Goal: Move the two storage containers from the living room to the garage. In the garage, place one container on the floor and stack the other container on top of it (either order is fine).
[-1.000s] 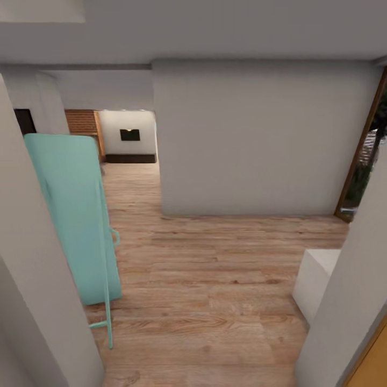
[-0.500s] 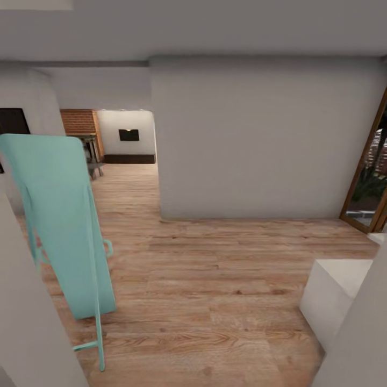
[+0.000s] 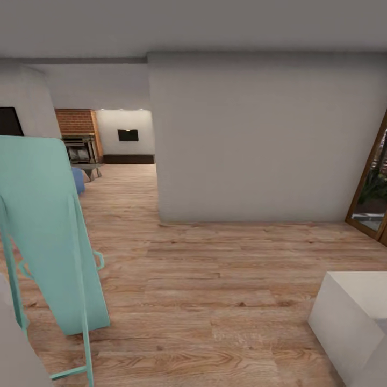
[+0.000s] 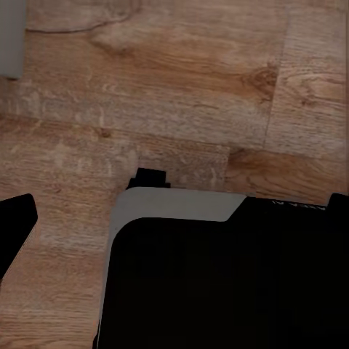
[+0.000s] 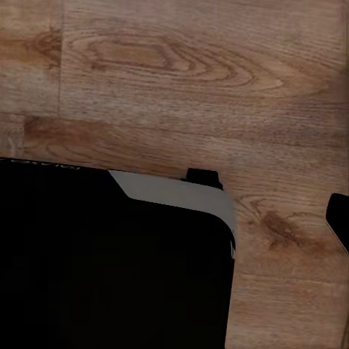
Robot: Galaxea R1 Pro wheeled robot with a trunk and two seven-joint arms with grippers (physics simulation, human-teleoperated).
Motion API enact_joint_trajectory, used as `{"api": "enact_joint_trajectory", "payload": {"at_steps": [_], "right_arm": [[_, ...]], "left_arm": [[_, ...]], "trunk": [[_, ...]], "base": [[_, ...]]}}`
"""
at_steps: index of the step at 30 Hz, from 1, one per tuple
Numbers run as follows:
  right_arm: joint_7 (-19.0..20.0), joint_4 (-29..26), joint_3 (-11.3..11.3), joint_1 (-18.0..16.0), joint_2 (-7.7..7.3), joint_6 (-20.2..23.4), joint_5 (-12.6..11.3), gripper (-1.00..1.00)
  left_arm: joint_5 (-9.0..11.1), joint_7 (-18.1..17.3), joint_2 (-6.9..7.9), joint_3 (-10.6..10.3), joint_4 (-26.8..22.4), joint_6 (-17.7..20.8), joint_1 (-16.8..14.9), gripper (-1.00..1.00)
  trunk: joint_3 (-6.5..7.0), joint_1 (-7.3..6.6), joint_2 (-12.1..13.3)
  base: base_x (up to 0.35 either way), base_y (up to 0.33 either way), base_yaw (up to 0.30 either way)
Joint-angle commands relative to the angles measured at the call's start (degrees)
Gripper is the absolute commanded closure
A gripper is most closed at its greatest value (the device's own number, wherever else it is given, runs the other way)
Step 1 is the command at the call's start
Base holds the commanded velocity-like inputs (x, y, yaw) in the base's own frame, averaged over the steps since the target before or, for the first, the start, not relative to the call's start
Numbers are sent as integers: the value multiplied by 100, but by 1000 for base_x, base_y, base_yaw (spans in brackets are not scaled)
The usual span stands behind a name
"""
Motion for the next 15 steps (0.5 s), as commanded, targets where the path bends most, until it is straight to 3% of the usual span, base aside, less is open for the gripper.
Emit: {"api": "enact_joint_trajectory", "payload": {"at_steps": [1,15], "right_arm": [[6,13,48,-4,5,-18,-47,-100],[6,12,53,-4,10,-11,-45,-100]], "left_arm": [[39,-3,0,24,6,-17,-4,-100],[38,-3,0,24,6,-17,-4,-100]], "trunk": [[-7,4,-4],[-7,4,-4]], "base": [[323,0,0],[323,0,0]]}}
